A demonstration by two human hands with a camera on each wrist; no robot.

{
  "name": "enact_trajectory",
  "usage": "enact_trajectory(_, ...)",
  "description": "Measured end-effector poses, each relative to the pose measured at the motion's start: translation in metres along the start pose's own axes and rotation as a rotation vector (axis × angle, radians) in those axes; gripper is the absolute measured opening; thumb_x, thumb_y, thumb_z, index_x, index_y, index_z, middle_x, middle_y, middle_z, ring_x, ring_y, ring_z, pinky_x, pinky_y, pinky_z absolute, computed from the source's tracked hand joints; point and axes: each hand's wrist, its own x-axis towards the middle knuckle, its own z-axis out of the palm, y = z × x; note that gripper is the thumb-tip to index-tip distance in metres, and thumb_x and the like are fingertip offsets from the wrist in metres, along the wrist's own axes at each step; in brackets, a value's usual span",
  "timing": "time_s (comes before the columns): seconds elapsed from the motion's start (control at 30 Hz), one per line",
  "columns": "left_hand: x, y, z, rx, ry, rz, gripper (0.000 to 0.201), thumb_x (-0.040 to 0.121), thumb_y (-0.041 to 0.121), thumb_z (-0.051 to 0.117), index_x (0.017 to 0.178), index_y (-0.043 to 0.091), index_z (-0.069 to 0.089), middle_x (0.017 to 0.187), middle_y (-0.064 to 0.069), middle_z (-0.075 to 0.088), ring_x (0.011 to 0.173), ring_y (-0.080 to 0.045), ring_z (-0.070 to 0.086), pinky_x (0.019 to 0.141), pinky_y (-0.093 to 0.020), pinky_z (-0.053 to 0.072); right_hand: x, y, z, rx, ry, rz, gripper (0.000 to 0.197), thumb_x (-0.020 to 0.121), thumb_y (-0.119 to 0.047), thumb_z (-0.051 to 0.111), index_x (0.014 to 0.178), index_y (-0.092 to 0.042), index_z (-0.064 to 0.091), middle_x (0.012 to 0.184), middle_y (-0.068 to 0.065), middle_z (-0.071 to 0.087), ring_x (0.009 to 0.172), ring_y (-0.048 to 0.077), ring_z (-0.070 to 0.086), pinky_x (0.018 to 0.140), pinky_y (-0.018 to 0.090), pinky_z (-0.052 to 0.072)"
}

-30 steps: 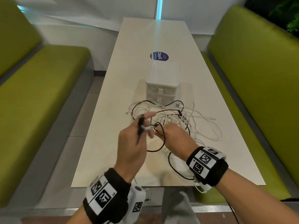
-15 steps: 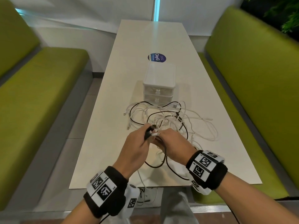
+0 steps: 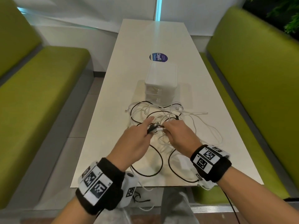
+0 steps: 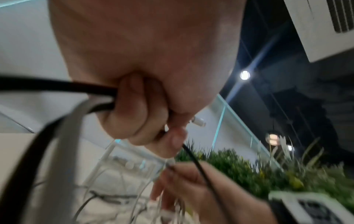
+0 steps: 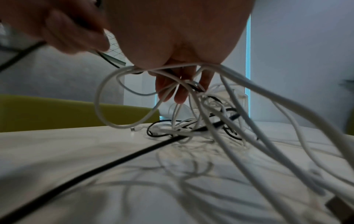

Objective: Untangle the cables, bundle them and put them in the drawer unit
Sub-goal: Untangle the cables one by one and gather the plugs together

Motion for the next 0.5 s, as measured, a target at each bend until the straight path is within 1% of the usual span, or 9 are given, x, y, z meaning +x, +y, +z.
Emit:
enact_trajectory(0.03, 0.000, 0.000, 0.007, 0.059, -0.024, -0.005, 0.046, 0.102, 0.028, 0.042, 0.147, 0.034, 0.032, 0.071, 0.004, 0.056, 0.081, -0.025, 0.064, 0.071, -0.035, 0.046, -0.001, -0.003, -0.003, 0.000, -0.014, -0.013, 0.044, 0.092, -0.036, 0.025, 0.090, -0.009, 0.060, 0.082, 0.005, 0.064, 0.077, 0.026, 0.053, 0.069, 0.037, 0.040)
enact_trajectory(0.1, 0.002, -0.001, 0.019, 0.117, -0.002, -0.009, 0.046, 0.102, 0.028, 0.040, 0.147, 0.029, 0.031, 0.081, -0.001, 0.063, 0.084, -0.027, 0.063, 0.067, -0.034, 0.039, -0.002, -0.006, -0.004, -0.009, -0.019, -0.061, 0.027, 0.091, -0.020, 0.039, 0.096, -0.007, 0.063, 0.086, 0.008, 0.067, 0.082, 0.030, 0.056, 0.071, 0.040, 0.045)
enact_trajectory(0.17, 0.007, -0.003, 0.025, 0.117, 0.060, -0.034, 0.033, 0.102, 0.025, 0.040, 0.135, 0.024, 0.040, 0.082, -0.003, 0.063, 0.082, -0.029, 0.061, 0.063, -0.034, 0.033, -0.003, -0.008, -0.003, -0.025, 0.007, -0.079, 0.010, 0.089, -0.010, 0.056, 0.095, -0.010, 0.064, 0.082, 0.006, 0.066, 0.078, 0.029, 0.058, 0.069, 0.035, 0.042)
enact_trajectory(0.2, 0.009, -0.004, 0.027, 0.124, 0.075, -0.043, 0.026, 0.102, 0.025, 0.040, 0.128, 0.022, 0.042, 0.080, -0.002, 0.060, 0.080, -0.030, 0.060, 0.062, -0.034, 0.031, -0.004, -0.008, -0.002, -0.034, 0.020, -0.077, 0.006, 0.088, -0.010, 0.061, 0.092, -0.011, 0.064, 0.079, 0.005, 0.066, 0.075, 0.027, 0.058, 0.069, 0.031, 0.038)
enact_trajectory(0.27, 0.011, -0.007, 0.029, 0.172, 0.078, -0.030, 0.018, 0.103, 0.026, 0.039, 0.118, 0.018, 0.042, 0.082, -0.005, 0.061, 0.079, -0.031, 0.059, 0.060, -0.035, 0.030, -0.004, -0.006, 0.002, -0.063, 0.048, -0.107, 0.004, 0.086, -0.012, 0.066, 0.090, -0.013, 0.065, 0.075, 0.002, 0.065, 0.070, 0.025, 0.058, 0.069, 0.030, 0.035)
enact_trajectory(0.33, 0.011, -0.010, 0.029, 0.180, 0.101, -0.007, 0.015, 0.103, 0.026, 0.039, 0.113, 0.017, 0.043, 0.085, -0.008, 0.064, 0.079, -0.032, 0.059, 0.060, -0.035, 0.030, -0.003, -0.002, 0.006, -0.073, 0.038, -0.125, 0.006, 0.091, -0.019, 0.061, 0.090, -0.014, 0.064, 0.076, 0.001, 0.064, 0.071, 0.024, 0.058, 0.070, 0.031, 0.039)
enact_trajectory(0.4, 0.009, -0.015, 0.026, 0.099, 0.187, 0.012, 0.011, 0.103, 0.026, 0.041, 0.108, 0.017, 0.045, 0.080, -0.007, 0.064, 0.076, -0.032, 0.059, 0.059, -0.037, 0.031, -0.002, 0.005, 0.009, -0.046, 0.000, -0.073, 0.025, 0.098, -0.033, 0.046, 0.089, -0.015, 0.061, 0.077, 0.001, 0.062, 0.072, 0.023, 0.055, 0.068, 0.034, 0.044)
enact_trajectory(0.47, 0.005, -0.016, 0.019, -0.069, 0.303, 0.069, 0.009, 0.102, 0.028, 0.044, 0.100, 0.019, 0.046, 0.071, -0.002, 0.060, 0.067, -0.028, 0.058, 0.056, -0.039, 0.035, -0.002, 0.014, 0.010, -0.005, -0.003, 0.011, 0.041, 0.099, -0.045, 0.032, 0.088, -0.016, 0.059, 0.079, 0.000, 0.060, 0.074, 0.022, 0.052, 0.067, 0.036, 0.045)
enact_trajectory(0.5, 0.002, -0.016, 0.014, -0.190, 0.360, 0.100, 0.011, 0.101, 0.031, 0.044, 0.096, 0.021, 0.047, 0.067, 0.004, 0.058, 0.062, -0.021, 0.056, 0.054, -0.037, 0.038, -0.003, 0.017, 0.009, 0.005, 0.011, 0.027, 0.046, 0.098, -0.047, 0.027, 0.086, -0.015, 0.057, 0.078, 0.000, 0.059, 0.075, 0.021, 0.051, 0.068, 0.037, 0.045)
